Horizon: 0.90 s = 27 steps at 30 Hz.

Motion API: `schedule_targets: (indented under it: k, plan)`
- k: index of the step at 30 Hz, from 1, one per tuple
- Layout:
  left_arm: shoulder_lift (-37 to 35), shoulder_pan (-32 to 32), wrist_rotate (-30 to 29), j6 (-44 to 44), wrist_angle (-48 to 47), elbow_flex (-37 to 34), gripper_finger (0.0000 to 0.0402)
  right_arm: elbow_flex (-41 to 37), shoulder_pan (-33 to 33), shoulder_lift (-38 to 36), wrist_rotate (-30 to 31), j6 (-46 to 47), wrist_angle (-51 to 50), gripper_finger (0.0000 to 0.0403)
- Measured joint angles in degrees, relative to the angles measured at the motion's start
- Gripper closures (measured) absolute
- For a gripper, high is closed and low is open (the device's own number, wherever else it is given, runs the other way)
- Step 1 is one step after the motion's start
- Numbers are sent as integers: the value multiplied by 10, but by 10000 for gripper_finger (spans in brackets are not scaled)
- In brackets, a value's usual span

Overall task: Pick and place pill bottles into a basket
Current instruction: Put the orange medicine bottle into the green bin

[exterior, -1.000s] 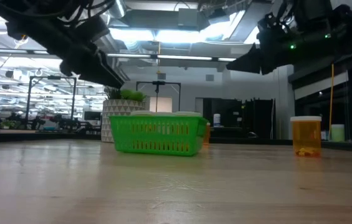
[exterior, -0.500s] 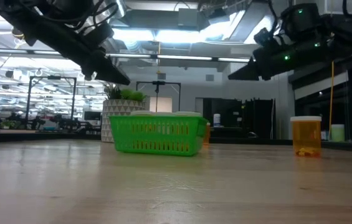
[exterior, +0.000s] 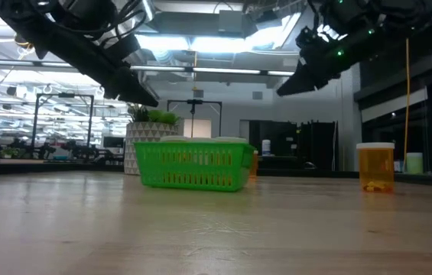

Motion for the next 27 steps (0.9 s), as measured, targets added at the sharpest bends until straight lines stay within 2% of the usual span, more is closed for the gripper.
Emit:
schedule_targets:
  k: [2, 6, 11, 15, 22, 27]
  plan:
    - [0, 6, -1, 14, 17, 0, 192, 9, -11, 0, -16, 7, -34, 236]
    - [0, 15, 0, 11, 31, 0, 192, 15, -35, 0, -42, 12, -41, 163]
    - [0, 16, 1, 5, 31, 0, 192, 15, -67, 15, -50, -1, -41, 103]
    - [0, 16, 1, 3, 29, 0, 192, 8, -83, 65, -108, -10, 3, 88]
    - [0, 14, 4, -12, 25, 0, 192, 7, -102, 185, -111, -12, 71, 86]
    - [0, 14, 5, -12, 24, 0, 192, 7, -102, 237, -112, 3, 102, 86]
